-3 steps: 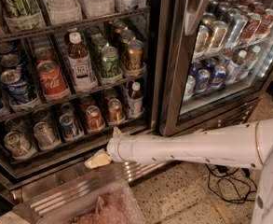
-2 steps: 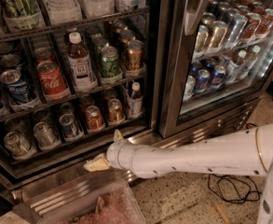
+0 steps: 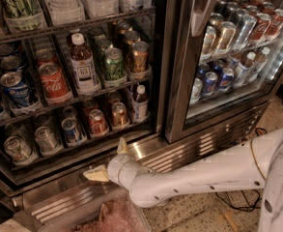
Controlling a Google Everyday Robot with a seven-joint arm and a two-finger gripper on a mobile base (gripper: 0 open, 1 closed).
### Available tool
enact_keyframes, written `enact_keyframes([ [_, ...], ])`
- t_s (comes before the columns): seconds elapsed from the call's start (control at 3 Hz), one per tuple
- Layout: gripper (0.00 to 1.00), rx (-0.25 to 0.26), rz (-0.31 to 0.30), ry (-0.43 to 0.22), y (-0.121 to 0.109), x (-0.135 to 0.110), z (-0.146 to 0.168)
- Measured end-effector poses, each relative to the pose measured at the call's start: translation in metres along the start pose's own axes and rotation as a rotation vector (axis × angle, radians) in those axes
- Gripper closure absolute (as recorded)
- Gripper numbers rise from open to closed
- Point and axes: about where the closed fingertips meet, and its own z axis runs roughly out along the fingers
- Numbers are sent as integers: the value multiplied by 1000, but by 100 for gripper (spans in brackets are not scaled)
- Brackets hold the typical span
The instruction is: Pick coke can from bottom shelf of fridge
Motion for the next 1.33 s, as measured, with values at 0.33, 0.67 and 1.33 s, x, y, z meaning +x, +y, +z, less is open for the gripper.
enact_keyframes([
  [0.33, 0, 71, -2, -82, -8, -13, 0],
  [0.67, 0, 109, -12, -144, -12, -27, 3],
  [1.33, 0, 119, 14, -165, -12, -26, 13],
])
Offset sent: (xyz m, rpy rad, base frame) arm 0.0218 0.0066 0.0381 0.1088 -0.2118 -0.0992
